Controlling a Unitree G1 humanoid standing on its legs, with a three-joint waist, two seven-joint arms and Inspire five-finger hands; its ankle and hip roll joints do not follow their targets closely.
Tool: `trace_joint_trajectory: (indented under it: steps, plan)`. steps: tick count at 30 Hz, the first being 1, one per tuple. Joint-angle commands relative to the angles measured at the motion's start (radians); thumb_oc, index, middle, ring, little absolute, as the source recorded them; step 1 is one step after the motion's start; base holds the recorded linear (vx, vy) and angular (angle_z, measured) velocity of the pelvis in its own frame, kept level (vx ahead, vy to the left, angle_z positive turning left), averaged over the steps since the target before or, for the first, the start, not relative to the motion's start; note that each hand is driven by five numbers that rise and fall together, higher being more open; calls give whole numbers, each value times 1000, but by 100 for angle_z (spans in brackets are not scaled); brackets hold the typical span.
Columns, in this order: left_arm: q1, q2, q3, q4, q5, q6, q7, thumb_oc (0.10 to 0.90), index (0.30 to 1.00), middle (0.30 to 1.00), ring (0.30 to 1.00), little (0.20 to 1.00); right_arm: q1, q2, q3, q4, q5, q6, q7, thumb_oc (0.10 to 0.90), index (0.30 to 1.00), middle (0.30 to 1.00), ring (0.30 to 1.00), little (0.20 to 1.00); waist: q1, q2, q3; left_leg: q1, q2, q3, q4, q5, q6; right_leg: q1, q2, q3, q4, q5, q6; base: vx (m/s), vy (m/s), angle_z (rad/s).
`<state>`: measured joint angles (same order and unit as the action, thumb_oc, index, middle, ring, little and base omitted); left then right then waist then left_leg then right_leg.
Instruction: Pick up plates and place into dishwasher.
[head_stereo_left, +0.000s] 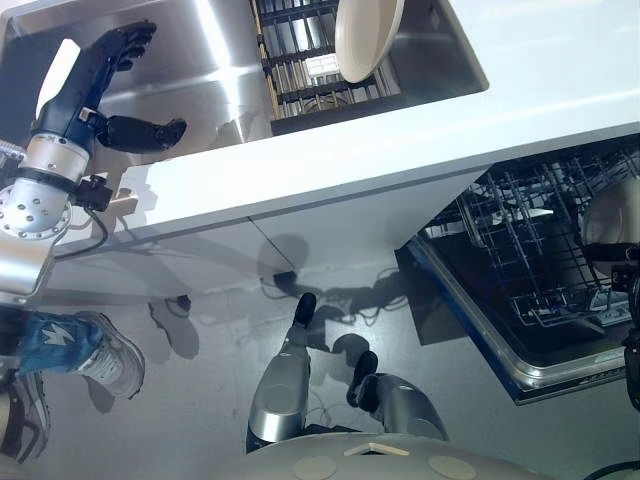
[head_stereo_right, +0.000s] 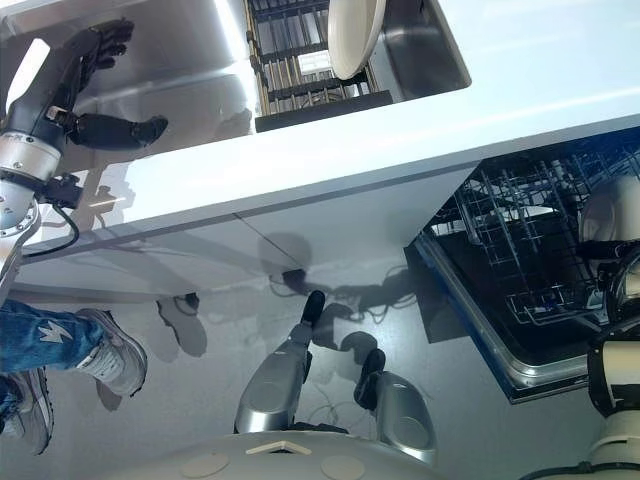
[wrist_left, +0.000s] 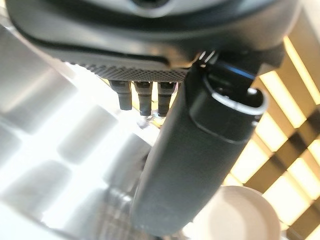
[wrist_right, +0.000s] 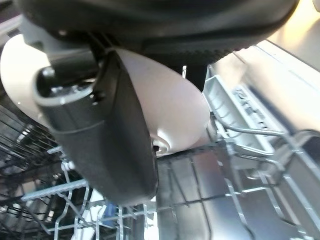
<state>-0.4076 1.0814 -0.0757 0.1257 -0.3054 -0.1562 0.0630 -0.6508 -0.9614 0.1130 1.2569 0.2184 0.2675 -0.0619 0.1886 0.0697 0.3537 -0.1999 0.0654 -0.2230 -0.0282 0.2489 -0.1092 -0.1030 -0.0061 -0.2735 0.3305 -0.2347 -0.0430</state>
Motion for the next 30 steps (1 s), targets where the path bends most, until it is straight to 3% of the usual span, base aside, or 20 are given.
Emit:
trace_joint_trajectory:
  steps: [1,6,7,8,18,30]
  plan:
    - [-128,42,83,-64,-42,-71,50,800,900,900,900,900,-39,-88,108,-44,-57,27,33,100,300,300,300,200,-20,-29,-15,15,-47,43,125,-162,25,31,-8,37,-154,140,22,-4,-22,-3]
    - [-130,37,77,-65,-43,-68,39,800,900,900,900,900,-46,-83,136,-50,-94,29,35,100,300,300,300,200,-21,-34,-20,21,-47,46,128,-164,27,38,-6,42,-156,140,22,-2,-7,-4]
    - [-129,35,77,-63,-45,-68,33,800,900,900,900,900,-47,-78,142,-55,-112,25,31,745,853,853,853,845,-22,-36,-24,26,-47,47,127,-165,27,45,-6,45,-161,141,22,0,0,0]
    - [-128,33,77,-63,-46,-67,30,800,900,900,900,900,-47,-79,146,-60,-121,18,28,800,900,900,900,900,-23,-38,-26,30,-47,49,127,-166,27,50,-6,47,-164,141,22,0,0,0]
    - [-72,1,105,-65,-40,-78,25,800,900,900,900,900,-3,-73,129,-282,-166,-12,-72,800,900,900,900,900,-50,-52,-55,87,-54,71,99,-177,36,97,-4,75,-210,155,31,4,51,-6]
    - [-48,-38,123,-52,-42,-79,4,800,900,900,900,900,45,-67,98,-343,-191,-19,-15,800,900,900,900,900,-66,-66,-119,156,-64,102,62,-189,49,146,-13,88,-244,165,44,1,91,-6]
